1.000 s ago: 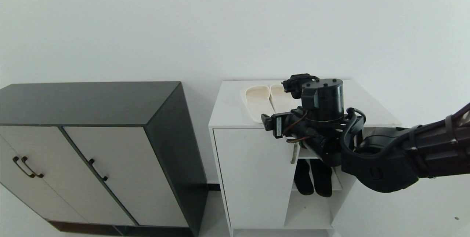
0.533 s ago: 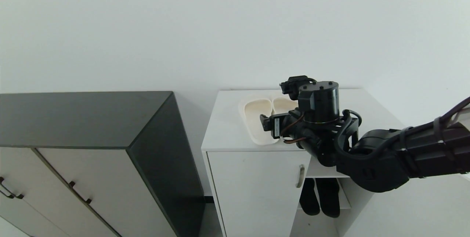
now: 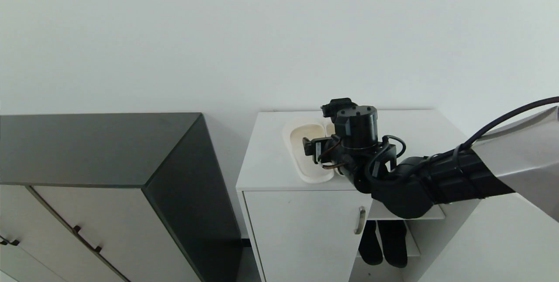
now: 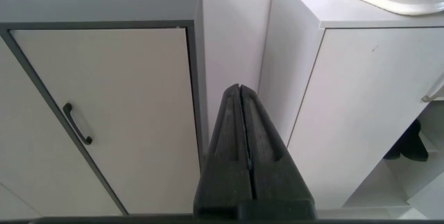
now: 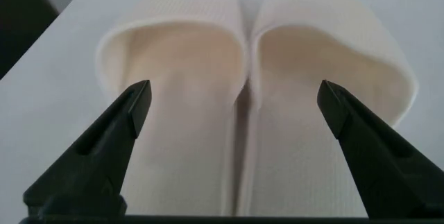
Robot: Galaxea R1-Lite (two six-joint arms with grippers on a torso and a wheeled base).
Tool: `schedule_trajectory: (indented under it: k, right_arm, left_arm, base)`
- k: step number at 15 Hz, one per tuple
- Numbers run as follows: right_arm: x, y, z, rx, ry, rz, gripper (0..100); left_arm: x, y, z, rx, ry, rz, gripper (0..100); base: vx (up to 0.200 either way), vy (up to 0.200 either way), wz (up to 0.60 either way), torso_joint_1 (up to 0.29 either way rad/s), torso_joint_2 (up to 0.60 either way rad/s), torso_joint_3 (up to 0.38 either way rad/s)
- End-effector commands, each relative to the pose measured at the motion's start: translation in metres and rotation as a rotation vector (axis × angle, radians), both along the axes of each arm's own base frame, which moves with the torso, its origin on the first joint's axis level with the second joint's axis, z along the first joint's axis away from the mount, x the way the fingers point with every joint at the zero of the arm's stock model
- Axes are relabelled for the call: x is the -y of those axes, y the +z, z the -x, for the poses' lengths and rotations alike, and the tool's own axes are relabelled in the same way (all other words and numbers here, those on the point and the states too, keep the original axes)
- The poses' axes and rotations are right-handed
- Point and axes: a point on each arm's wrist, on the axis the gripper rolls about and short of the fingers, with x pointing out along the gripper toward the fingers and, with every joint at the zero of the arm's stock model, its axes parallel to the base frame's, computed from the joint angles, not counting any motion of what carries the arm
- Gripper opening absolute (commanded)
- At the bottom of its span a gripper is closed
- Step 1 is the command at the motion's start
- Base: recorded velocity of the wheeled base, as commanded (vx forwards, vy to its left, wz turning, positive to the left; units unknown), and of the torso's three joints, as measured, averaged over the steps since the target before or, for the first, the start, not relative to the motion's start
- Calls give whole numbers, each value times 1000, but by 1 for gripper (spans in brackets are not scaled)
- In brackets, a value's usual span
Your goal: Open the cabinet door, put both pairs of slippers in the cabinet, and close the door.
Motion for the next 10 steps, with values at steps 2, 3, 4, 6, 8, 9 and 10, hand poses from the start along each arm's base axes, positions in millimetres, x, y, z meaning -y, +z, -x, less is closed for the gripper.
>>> schedule_trajectory:
  k: [2, 3, 4, 6, 8, 9, 10]
  right_arm:
    - [-2, -14, -35, 10, -41, 1, 100]
    - [0, -16, -46, 18, -57, -2, 100]
    - [0, -15, -51, 18, -63, -2, 100]
    - [-1, -12, -53, 8, -65, 6, 100]
    - [-3, -12, -57, 13, -66, 4, 0]
    - [-3, -12, -57, 14, -66, 5, 0]
    - [-4, -10, -57, 14, -64, 5, 0]
  left_arm:
    - [0, 0, 0, -2, 0, 0, 0]
    - [0, 0, 0, 0, 0, 2, 0]
    - [0, 0, 0, -2, 0, 2, 0]
    - [0, 0, 0, 0, 0, 2, 0]
    - [0, 0, 0, -2, 2, 3, 0]
    - [0, 0, 0, 0, 2, 3, 0]
    - [0, 0, 0, 0, 2, 3, 0]
  base:
    - [0, 0, 0, 0, 0, 0]
    - [0, 0, 0, 0, 0, 0]
    - [0, 0, 0, 0, 0, 0]
    - [0, 0, 0, 0, 0, 0]
    - [0, 0, 0, 0, 0, 0]
    - [0, 0, 0, 0, 0, 0]
    - [0, 0, 0, 0, 0, 0]
